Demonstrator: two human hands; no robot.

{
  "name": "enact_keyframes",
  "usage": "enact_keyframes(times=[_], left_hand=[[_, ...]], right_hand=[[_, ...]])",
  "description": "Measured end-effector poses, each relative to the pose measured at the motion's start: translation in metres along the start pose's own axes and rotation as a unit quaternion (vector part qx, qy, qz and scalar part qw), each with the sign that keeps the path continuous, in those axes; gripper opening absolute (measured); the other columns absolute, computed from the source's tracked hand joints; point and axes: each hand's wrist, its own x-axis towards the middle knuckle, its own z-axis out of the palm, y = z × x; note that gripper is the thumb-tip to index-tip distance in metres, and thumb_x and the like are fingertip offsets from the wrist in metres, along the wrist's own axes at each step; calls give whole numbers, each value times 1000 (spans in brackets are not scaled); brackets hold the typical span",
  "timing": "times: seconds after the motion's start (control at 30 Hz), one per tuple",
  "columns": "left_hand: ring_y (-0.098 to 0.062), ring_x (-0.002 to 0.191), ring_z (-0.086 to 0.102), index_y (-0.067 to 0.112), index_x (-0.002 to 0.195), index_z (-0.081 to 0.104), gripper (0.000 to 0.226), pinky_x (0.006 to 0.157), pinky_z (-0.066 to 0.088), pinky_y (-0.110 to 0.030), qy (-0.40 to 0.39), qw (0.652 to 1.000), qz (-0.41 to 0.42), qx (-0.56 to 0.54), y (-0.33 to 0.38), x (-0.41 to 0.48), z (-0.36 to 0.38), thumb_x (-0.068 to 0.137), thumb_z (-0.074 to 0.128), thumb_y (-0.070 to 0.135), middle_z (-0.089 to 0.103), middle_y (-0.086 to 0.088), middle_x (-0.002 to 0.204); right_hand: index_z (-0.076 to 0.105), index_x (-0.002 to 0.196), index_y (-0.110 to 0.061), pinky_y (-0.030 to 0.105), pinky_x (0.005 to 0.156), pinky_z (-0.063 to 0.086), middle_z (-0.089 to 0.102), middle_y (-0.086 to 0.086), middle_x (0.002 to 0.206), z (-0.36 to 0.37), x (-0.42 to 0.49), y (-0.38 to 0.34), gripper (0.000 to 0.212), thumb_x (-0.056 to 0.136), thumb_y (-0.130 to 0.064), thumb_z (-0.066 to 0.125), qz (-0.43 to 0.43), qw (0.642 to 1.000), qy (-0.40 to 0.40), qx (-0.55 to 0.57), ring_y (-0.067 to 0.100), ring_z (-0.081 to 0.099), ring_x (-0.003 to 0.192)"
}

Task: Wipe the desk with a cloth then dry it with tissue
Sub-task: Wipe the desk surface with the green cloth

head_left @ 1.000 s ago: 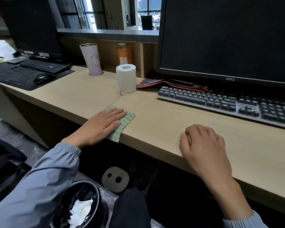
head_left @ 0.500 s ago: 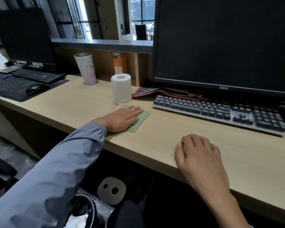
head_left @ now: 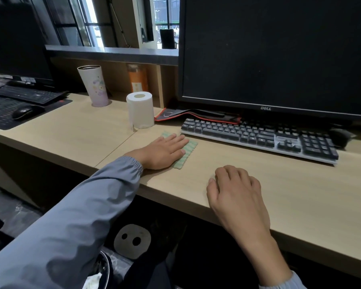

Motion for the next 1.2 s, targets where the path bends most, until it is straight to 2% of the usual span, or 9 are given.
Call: enact_keyframes(times=[0.3, 0.43, 0.57, 0.7, 0.97, 1.2], left_hand=[[-13, 161, -13, 35, 167, -3, 61, 130, -7, -44, -7, 998, 60, 15, 78, 10, 11, 111, 13, 53, -9, 10, 176], [-12, 160, -14, 36, 166, -3, 60, 130, -7, -43, -3, 997, 78, 11, 86, 11, 17, 111, 13, 54, -9, 11, 175], [-10, 160, -12, 39, 166, 0, 62, 130, -6, -40, 4, 997, 82, 4, 83, 9, 17, 110, 15, 58, -6, 13, 175], [-8, 160, -8, 40, 166, 2, 62, 130, -4, -38, 6, 998, 60, -6, 60, 3, 8, 109, 18, 60, -3, 14, 175], [-10, 161, -1, 44, 165, 6, 60, 131, 1, -41, 18, 999, -30, -14, -45, -21, -3, 109, 21, 60, 4, 15, 175], [-11, 161, 1, 42, 165, 8, 60, 131, 2, -37, 33, 998, -60, -6, -76, -39, -4, 110, 22, 58, 6, 15, 175]], right_hand=[[57, 117, -24, 40, 95, 42, 60, -3, 119, -2, 0, 1, 33, 102, -36, 30, 3, 1000, 0, -4, 20, 52, 109], [56, 129, -22, 39, 98, 41, 59, -3, 123, -1, 0, 2, 42, 100, -35, 28, -7, 1000, -4, 2, 20, 51, 113], [55, 126, -23, 38, 97, 42, 59, -5, 122, -2, -2, 5, 38, 100, -35, 30, -8, 1000, -3, 6, 18, 50, 112], [54, 118, -27, 36, 98, 40, 57, -8, 123, -3, -2, 8, 28, 101, -36, 34, -12, 1000, -1, 23, 15, 48, 113], [53, 119, -27, 35, 97, 40, 56, -9, 124, -2, -3, 7, 27, 101, -32, 35, -18, 1000, 0, 21, 15, 49, 114], [53, 119, -26, 36, 97, 39, 56, -8, 124, 1, -2, 6, 25, 101, -27, 36, -18, 1000, 6, 12, 17, 49, 114]])
